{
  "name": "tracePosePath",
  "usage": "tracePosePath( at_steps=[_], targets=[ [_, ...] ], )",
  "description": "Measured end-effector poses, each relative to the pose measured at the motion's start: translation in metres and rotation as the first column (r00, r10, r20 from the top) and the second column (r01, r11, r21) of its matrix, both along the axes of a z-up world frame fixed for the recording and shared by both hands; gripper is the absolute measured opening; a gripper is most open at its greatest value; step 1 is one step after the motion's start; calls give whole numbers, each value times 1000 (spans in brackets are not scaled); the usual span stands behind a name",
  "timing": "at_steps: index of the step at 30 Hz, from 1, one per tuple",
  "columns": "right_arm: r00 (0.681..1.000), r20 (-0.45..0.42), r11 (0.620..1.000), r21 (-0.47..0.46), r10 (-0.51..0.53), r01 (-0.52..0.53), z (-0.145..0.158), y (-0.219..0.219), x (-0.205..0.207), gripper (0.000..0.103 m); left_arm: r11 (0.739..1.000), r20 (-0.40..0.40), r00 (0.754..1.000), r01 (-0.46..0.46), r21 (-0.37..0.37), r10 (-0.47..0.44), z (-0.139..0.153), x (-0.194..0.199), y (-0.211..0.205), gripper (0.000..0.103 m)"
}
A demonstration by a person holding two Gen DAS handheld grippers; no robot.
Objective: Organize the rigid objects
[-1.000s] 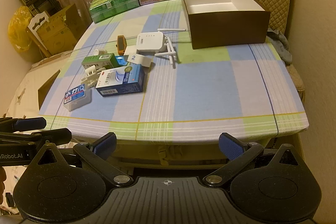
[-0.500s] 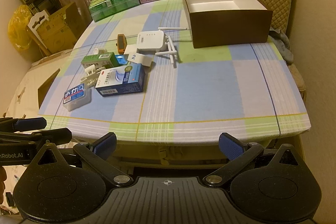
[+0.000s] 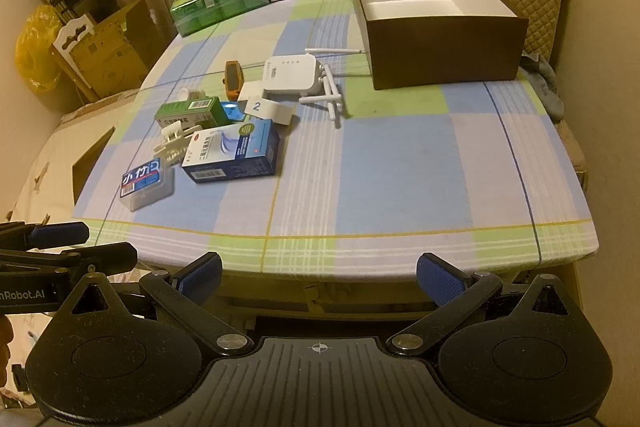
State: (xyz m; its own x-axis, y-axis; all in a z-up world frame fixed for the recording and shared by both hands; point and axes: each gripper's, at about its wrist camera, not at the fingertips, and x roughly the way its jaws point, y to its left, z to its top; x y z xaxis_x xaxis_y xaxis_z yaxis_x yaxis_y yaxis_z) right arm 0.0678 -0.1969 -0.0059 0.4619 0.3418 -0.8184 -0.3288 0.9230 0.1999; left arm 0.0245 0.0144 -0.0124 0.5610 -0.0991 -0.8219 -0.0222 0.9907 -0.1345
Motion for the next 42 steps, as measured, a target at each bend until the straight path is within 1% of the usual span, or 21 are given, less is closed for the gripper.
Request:
tracePosePath(
  at_steps=[19, 29, 35, 38, 42],
  targets=[
    [1000, -9, 1000, -2, 3, -3, 0, 10, 12, 101, 1000, -6, 1000, -4, -2, 4, -3, 11, 12, 80],
    [1000, -13, 1000, 0, 6, -6, -2, 27, 33, 101, 1000, -15, 1000, -25, 1, 25, -8, 29, 35, 80],
    [1000, -11, 1000, 9, -2, 2, -6, 28, 43, 101, 999, 0, 1000, -27, 20, 27, -20, 37, 53, 80],
    [1000, -9, 1000, 15, -10, 10, -9, 27, 49, 101, 999, 22, 1000, -13, 46, 12, -27, 42, 64, 80],
    [1000, -3, 1000, 27, -14, 14, -13, 25, 57, 101, 996, 30, 1000, 3, 90, -5, -40, 53, 83, 80]
  ],
)
